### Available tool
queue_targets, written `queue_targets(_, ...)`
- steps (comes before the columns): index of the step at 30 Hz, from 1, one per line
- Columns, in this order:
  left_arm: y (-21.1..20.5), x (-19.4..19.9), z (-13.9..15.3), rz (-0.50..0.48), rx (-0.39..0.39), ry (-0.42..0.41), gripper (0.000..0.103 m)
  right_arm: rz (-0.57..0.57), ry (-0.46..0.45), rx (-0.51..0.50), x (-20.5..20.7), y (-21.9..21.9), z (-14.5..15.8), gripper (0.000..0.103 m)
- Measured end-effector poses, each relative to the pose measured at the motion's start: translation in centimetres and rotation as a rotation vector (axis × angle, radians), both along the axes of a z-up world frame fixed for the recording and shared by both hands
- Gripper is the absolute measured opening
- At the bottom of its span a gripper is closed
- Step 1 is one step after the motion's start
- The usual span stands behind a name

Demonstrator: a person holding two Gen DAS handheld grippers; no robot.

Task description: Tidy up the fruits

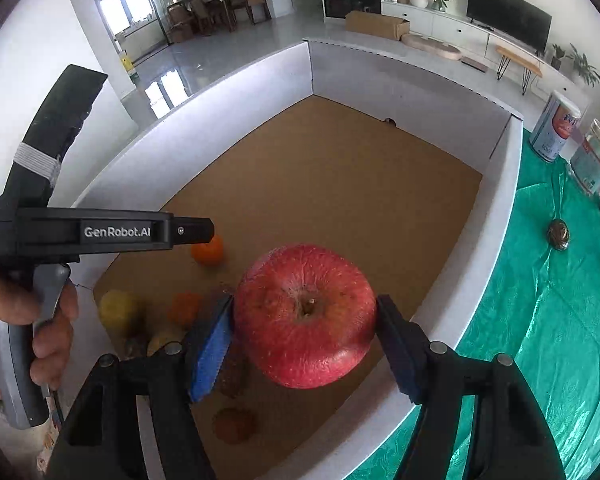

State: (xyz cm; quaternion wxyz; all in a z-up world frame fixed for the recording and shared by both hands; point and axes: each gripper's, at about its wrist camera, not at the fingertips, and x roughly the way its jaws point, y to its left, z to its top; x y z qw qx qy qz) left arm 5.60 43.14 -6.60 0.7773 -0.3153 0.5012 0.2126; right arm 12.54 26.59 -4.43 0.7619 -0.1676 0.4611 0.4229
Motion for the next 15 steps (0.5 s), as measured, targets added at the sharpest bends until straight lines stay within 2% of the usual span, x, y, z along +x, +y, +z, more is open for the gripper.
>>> queue_targets(1, -0.3, -0.2, 0.4, 0.012, 0.017, -0.017, 0.079, -0.021, -0.014, 0.036, 0.1, -1.1, 0.8, 0.078)
queue_targets(2, -0.5, -0.4, 0.7, 0.019, 0.029, -0.032, 0.081, -0.039, -0.035, 0.079, 0.1, -1.9, 1.5, 0.090)
queue_targets(3, -0.8, -0.5, 1.2, 0.024, 0.039, -0.048, 0.081, -0.059, -0.065, 0.121, 0.1, -3.2, 2.6, 0.095)
queue_targets(6, -2.6, -1.2, 3.4, 0.025, 0.093, -0.107, 0.084, -0.102, -0.167, 0.210, 0.0, -7.4, 5.5, 0.098)
queue_targets(9, -6.2, -1.9, 6.4, -0.016, 0.157, -0.187, 0.089, -0.173, -0.291, 0.241, 0.4, -13.0, 7.0, 0.103)
queue_targets(10, -8.0, -2.2, 7.4, -0.041, 0.172, -0.217, 0.091, -0.212, -0.321, 0.233, 0.6, -15.2, 6.9, 0.103)
queue_targets(12, -11.5, -3.0, 9.1, -0.105, 0.182, -0.271, 0.093, -0.302, -0.327, 0.195, 1.4, -19.7, 5.4, 0.103)
queue_targets(15, -17.6, -2.8, 10.6, -0.239, 0.168, -0.333, 0.095, -0.443, -0.276, 0.078, 2.8, -26.9, 0.3, 0.103)
